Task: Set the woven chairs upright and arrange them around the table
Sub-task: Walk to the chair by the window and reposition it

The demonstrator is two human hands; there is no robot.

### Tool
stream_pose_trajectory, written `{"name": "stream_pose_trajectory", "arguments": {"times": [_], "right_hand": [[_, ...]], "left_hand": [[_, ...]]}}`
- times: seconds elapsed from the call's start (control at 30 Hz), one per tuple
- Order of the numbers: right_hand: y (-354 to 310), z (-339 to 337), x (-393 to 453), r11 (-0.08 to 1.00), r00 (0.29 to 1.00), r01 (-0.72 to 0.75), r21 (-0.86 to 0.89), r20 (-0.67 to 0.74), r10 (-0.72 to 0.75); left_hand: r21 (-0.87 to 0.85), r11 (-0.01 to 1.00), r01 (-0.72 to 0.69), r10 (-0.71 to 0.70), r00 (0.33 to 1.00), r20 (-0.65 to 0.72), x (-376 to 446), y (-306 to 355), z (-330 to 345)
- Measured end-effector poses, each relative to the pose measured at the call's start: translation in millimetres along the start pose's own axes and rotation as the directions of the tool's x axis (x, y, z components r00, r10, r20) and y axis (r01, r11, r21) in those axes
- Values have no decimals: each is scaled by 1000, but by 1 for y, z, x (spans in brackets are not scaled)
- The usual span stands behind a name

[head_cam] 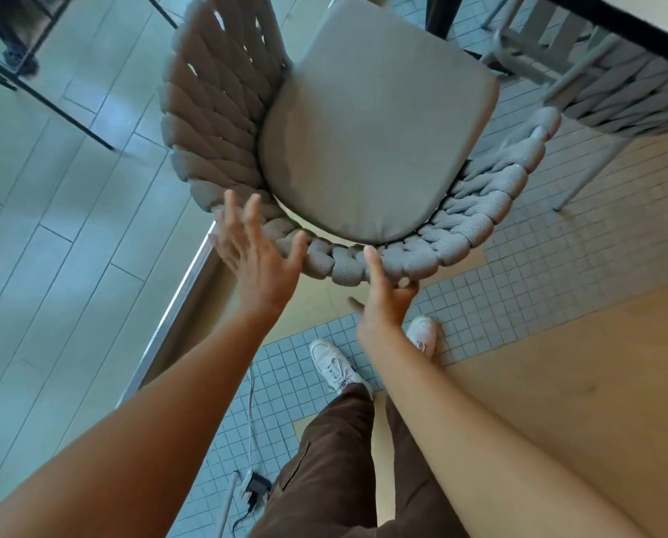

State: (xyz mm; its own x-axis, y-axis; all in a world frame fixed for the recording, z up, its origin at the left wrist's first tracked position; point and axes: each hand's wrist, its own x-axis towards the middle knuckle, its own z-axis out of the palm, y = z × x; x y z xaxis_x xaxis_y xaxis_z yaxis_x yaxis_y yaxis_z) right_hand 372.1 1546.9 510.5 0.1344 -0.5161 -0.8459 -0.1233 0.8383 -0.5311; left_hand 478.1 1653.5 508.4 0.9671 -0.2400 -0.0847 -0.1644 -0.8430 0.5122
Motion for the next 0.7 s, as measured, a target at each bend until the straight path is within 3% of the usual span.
{"name": "stream_pose_trajectory", "arguments": {"times": [0.07,0.1,0.13,0.2,0.23,0.5,0.7], "right_hand": [[7,23,-12,992,996,-92,86,-5,93],[9,33,-15,982,993,-111,153,-27,117],[9,41,-17,969,990,-117,220,-56,132],[9,50,-17,950,985,-90,298,-117,129],[9,52,-16,948,983,-71,310,-137,118],[-4,60,-6,943,979,-66,327,-162,125],[-30,69,12,938,983,-37,346,-156,97]], "left_hand": [[-241,925,294,-299,954,15,7,0,-2],[-400,809,431,-435,896,86,13,1,-2],[-565,617,549,-539,817,205,18,3,-2],[-700,225,678,-556,679,479,26,6,-3],[-695,156,702,-524,655,545,28,6,-2],[-695,94,713,-484,642,594,43,9,4],[-695,110,710,-466,655,595,64,31,14]]}}
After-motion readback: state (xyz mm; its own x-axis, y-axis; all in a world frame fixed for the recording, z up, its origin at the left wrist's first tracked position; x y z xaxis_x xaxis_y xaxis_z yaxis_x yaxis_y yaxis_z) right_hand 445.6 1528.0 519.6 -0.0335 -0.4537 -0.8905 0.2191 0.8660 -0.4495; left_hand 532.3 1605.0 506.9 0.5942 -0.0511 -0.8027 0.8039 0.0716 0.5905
